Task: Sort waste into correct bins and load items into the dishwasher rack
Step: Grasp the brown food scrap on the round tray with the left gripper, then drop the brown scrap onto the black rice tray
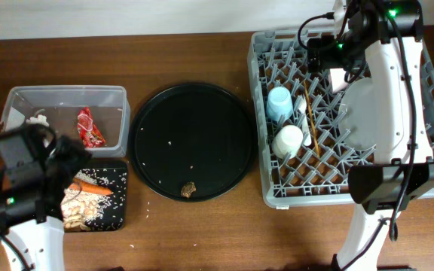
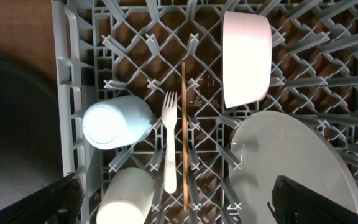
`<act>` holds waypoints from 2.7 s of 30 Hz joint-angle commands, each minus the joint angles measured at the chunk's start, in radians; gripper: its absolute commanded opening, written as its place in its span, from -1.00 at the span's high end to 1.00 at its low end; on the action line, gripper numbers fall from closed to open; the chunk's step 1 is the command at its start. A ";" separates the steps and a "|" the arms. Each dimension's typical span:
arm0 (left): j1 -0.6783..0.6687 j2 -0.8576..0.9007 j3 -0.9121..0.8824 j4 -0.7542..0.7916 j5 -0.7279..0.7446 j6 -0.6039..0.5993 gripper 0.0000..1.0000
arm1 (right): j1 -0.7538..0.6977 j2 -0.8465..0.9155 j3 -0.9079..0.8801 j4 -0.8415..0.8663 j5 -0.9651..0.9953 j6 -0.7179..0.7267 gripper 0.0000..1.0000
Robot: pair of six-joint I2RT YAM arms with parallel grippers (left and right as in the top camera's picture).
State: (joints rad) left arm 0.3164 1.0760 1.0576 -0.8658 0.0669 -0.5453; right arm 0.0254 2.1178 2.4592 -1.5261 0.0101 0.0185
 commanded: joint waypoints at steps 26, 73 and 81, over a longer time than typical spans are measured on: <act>-0.858 0.757 -0.006 -0.008 -0.089 0.203 -0.46 | -0.006 -0.013 0.013 -0.001 -0.002 -0.003 -0.97; -0.214 0.286 0.168 0.131 0.109 0.203 -0.98 | -0.006 -0.013 0.013 -0.001 -0.002 -0.003 -0.97; -0.214 0.286 0.168 0.131 0.109 0.203 -0.99 | -0.006 -0.002 0.013 0.000 -0.002 -0.003 -0.97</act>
State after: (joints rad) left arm 0.1036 1.3708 1.2144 -0.7368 0.1829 -0.3584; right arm 0.0254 2.1178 2.4592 -1.5261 0.0097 0.0185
